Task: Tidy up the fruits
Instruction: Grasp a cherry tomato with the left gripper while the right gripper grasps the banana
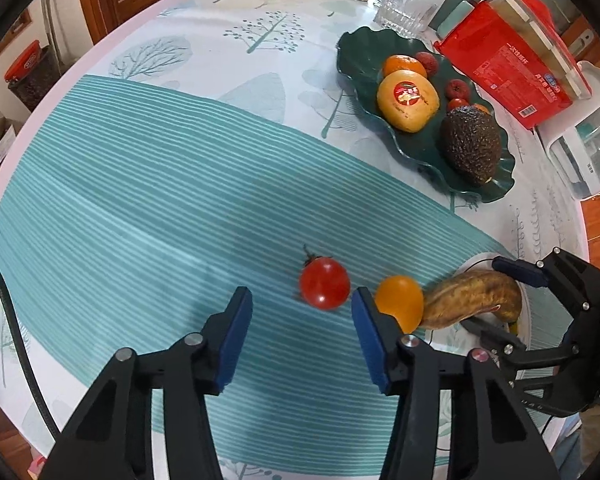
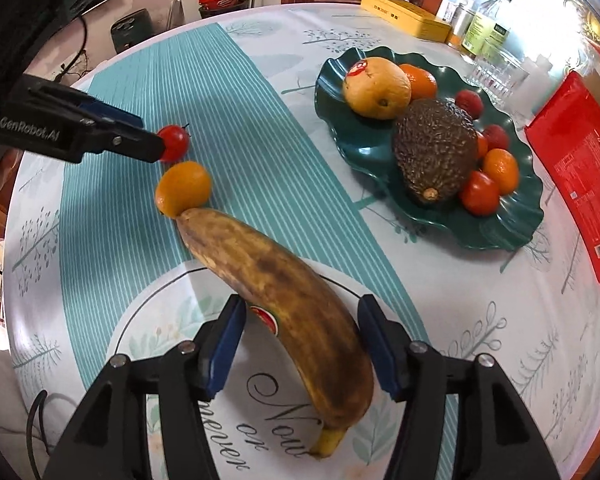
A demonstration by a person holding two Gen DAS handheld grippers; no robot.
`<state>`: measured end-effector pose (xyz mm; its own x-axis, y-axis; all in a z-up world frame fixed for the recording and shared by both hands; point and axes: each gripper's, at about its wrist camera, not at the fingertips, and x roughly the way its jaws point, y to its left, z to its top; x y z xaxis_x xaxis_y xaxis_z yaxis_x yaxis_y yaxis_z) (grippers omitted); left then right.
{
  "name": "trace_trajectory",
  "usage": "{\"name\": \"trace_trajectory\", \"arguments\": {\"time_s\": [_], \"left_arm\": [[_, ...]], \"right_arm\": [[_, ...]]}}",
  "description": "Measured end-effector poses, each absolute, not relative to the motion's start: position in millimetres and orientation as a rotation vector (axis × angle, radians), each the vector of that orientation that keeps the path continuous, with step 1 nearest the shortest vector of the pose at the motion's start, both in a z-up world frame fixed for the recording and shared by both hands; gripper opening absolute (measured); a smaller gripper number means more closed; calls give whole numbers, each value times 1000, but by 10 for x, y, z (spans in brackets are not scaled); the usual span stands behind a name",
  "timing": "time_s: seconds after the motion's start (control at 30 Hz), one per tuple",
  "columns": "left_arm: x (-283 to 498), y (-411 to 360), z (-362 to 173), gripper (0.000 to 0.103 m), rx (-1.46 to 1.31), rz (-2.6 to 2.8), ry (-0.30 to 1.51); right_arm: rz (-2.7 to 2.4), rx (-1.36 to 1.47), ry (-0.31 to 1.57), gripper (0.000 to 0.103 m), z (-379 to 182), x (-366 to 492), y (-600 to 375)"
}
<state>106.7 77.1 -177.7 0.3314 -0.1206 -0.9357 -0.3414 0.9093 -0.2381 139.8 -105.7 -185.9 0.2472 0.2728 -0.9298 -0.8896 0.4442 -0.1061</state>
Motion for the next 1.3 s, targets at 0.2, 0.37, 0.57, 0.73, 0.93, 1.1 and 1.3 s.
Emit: {"name": "trace_trajectory", "arguments": {"time_s": [0.2, 0.37, 0.57, 0.73, 0.93, 1.1, 1.3], "left_arm": [[1164, 722, -1832, 42, -431, 145, 1252], [1226, 736, -1845, 41, -444, 155, 1249], [1280, 692, -1869, 30, -435, 147, 1252], [1247, 621, -1871, 26, -400, 136, 1250], [1198, 537, -1841, 24, -357, 150, 1241], [1147, 483, -1793, 23, -331, 142, 1226], [1130, 450, -1672, 23, -323, 131, 1203]], "right_arm": [[842, -706, 1037, 54, -1846, 1376, -1093], [744, -590, 1165, 47, -1813, 1425, -1206], [743, -562, 1198, 47, -1803, 1451, -1238], [749, -609, 1172, 48, -1881, 1409, -1175], [737, -611, 1140, 44, -1892, 1345, -1126], [736, -482, 1180, 36, -1791, 1383, -1236], [690, -379, 1191, 35, -1660, 1541, -1324]]}}
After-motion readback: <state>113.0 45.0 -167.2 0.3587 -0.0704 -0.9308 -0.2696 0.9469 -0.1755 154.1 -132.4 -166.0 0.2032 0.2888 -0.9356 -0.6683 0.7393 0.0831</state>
